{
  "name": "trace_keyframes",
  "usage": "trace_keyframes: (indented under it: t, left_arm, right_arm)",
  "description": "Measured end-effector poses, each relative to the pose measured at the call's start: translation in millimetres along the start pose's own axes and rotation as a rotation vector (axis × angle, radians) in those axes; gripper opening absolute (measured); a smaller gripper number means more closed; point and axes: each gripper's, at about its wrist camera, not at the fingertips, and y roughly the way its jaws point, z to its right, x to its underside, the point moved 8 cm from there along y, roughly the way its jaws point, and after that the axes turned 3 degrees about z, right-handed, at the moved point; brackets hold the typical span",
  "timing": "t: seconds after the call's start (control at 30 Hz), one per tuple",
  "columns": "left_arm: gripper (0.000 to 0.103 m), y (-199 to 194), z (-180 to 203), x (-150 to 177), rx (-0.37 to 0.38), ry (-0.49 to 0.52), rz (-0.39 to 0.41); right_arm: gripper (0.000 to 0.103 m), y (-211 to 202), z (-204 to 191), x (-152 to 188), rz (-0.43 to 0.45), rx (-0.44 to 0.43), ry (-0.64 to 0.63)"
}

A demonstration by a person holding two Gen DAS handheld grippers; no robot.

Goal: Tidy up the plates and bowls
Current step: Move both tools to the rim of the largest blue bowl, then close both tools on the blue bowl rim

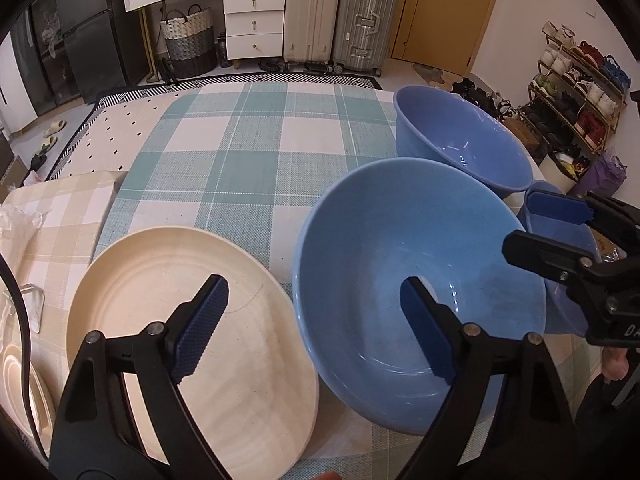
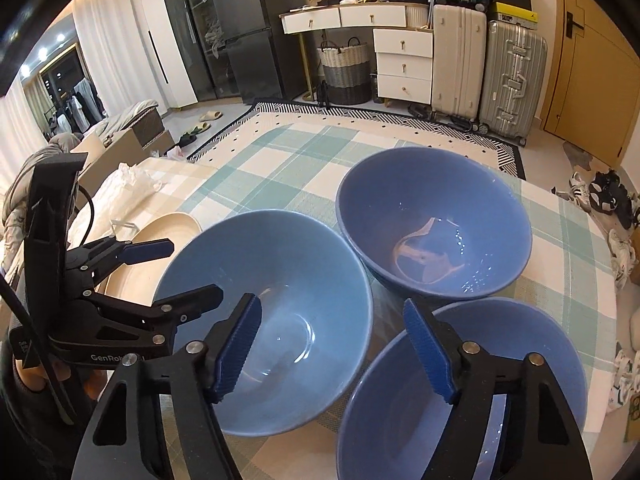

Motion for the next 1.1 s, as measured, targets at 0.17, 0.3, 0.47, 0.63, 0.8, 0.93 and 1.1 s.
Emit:
trace_keyframes:
  t: [0.17,0.3,0.47,0.63,0.8,0.93,1.1]
  left_arm:
    - [0.074,3.8,-1.2,2.2,0.012,-0.002,-0.014]
    - [0.065,8.0,-1.8,3.1,0.016,0.002,-0.025]
    - [0.044,15.7,-1.9,7.3,0.013,0.017,-0.050]
    - [0.032,17.2,-6.2,8.3,-0.009,0.011,-0.044]
    - [0.021,13.7,-9.1,11.5,-0.028,0.022,-0.037]
    - [0.012,4.1,-6.4,11.1,-0.020,0.033,-0.017]
    - [0.009,0.1,-9.4,13.1,-0.018,0.010,-0.014]
  right_arm:
    - [0.066,13.7,-0.5,0.8,-0.036,-0.011,-0.007]
    - [0.057,25.3,-1.9,3.5,-0.069,-0.013,-0.014]
    - [0.041,34.3,1.9,4.6,-0.082,0.013,-0.011]
    - [0.020,35.2,7.0,4.4,-0.080,0.059,-0.024]
    - [0.013,34.3,7.3,2.9,-0.067,0.091,-0.034]
    - [0.011,26.2,4.4,-1.4,-0.037,0.087,-0.030]
    - [0.009,19.8,1.1,-3.7,-0.022,0.092,-0.038]
